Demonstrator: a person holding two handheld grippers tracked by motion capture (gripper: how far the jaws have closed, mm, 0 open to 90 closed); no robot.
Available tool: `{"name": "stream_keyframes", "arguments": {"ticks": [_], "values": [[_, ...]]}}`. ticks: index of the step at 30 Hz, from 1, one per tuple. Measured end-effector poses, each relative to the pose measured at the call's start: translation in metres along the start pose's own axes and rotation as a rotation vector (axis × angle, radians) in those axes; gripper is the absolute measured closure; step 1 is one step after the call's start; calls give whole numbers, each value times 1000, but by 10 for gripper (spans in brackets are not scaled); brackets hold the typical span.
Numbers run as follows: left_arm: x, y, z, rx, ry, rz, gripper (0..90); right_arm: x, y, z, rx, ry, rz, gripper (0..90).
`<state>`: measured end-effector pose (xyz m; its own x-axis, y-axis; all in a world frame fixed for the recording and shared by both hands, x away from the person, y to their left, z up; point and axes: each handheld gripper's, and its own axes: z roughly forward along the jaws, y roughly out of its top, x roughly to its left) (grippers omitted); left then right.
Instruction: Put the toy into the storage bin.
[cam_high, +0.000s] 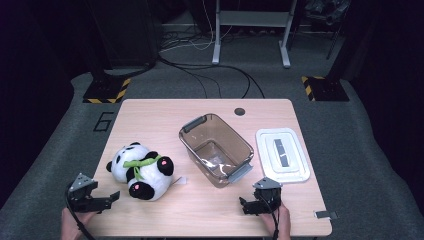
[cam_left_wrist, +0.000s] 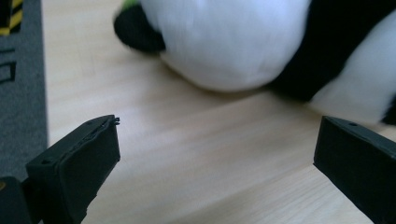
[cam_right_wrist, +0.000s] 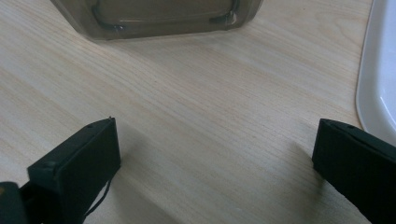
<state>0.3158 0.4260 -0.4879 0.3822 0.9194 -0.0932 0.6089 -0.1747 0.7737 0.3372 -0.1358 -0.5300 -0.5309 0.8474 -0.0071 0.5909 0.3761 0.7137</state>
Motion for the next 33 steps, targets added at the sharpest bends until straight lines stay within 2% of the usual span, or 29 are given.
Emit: {"name": "stream_keyframes", "arguments": {"ticks": [2, 3, 6, 8, 10, 12, 14, 16, 19, 24, 26, 30, 32, 33], "values": [[0, 10, -11, -43, -21, -7, 1, 0, 0, 0, -1, -1, 0, 3], [0, 16, -17, -48, -31, -2, 1, 0, 0, 0, 0, -1, 2, 3], [-3, 25, -24, -69, -27, 18, 1, 0, 0, 0, 0, -1, 2, 3], [-10, 42, -31, -79, -35, 59, 3, 0, 1, 1, 0, -1, 1, 3], [-15, 50, -31, -72, -43, 89, 3, 0, 1, 1, -1, -1, 0, 3], [-19, 55, -28, -67, -57, 108, 4, 0, 0, 1, -1, -1, 1, 3], [-20, 60, -23, -46, -57, 106, 1, 0, 1, 1, -1, -3, 1, 5], [-21, 65, -17, -50, -86, 94, 1, 0, 1, 1, -2, -10, 9, 6], [-25, 74, -12, -64, -111, 101, 1, 0, 1, 1, -2, -10, 9, 6], [-32, 86, -6, -69, -129, 121, 1, 0, 1, 1, -2, -11, 10, 6], [-36, 92, -2, -68, -153, 128, 0, 0, 1, 1, -3, -18, 26, 11], [-41, 96, 8, -49, -176, 146, 0, -1, 1, 0, -3, -24, 26, 13], [-42, 96, 10, -49, -169, 147, 0, -1, 0, 0, -3, -27, 26, 13], [-43, 97, 12, -33, -176, 154, 0, -1, 0, 0, -3, -26, 27, 13]]}}
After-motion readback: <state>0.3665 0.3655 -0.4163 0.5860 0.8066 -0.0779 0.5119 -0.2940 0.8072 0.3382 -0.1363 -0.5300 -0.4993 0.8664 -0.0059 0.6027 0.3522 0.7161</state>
